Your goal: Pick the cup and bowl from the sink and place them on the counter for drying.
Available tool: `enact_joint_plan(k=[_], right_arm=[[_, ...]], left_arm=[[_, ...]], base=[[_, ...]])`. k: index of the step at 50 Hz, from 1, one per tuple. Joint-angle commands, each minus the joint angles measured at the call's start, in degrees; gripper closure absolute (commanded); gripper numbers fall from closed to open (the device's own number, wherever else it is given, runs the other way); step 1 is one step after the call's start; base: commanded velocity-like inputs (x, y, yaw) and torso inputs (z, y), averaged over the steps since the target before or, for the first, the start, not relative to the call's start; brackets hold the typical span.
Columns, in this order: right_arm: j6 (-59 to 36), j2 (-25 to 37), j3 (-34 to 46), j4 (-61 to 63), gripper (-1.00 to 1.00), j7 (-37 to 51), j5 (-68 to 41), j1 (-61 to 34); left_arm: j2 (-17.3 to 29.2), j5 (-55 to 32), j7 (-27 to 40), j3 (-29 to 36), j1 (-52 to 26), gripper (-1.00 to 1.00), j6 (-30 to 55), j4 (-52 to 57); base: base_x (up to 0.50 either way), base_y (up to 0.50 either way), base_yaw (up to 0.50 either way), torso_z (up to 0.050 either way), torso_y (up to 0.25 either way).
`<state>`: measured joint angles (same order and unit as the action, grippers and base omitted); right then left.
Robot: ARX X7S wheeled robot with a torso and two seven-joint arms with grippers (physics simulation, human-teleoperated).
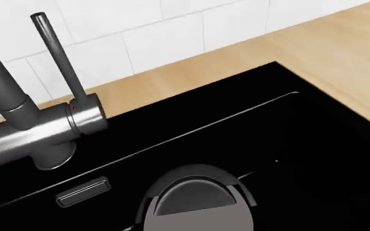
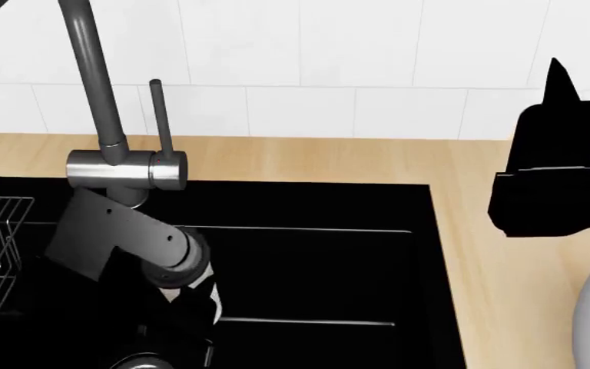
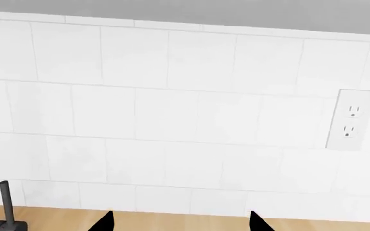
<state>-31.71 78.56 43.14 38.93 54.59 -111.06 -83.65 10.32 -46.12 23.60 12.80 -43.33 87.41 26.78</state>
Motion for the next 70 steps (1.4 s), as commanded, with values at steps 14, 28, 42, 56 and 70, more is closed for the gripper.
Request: enact_joint_plan(k=[14, 28, 42, 56, 70], right_arm=[[-4.96, -2.20, -2.11, -1.05, -1.00, -1.45, -2.21, -4.11], [-11.03, -5.70, -2.53, -3.91, -1.00, -0.22, -3.31, -9.74], [-11.12, -8.31, -2.54, -5.02, -1.00, -0.87, -2.37, -10.22], [-13.00, -11.06, -2.18, -7.09, -1.00, -0.20, -3.75, -12.60], [-12.33, -10.02, -2.55, -6.20, -1.00, -0.66, -3.79, -11.40]], left_arm=[[1.98, -13.88, -10.70, 1.73, -11.09, 1.00, -2.37, -3.88], [-2.37, -4.96, -21.55, 15.63, -20.06, 1.00, -13.66, -18.92], [-7.99, -4.22, -22.93, 21.78, -21.53, 1.00, -16.42, -22.10], [-10.02, -11.39, -18.55, 31.35, -22.61, 1.00, -20.85, -21.97], [-9.68, -20.11, -13.73, 39.84, -24.96, 1.00, -26.67, -22.14]], base=[[0.00, 0.00, 0.00, 0.000, 0.000], [0.00, 0.00, 0.00, 0.000, 0.001], [0.00, 0.00, 0.00, 0.000, 0.000], [0.00, 0.00, 0.00, 0.000, 0.001], [0.00, 0.00, 0.00, 0.000, 0.000]])
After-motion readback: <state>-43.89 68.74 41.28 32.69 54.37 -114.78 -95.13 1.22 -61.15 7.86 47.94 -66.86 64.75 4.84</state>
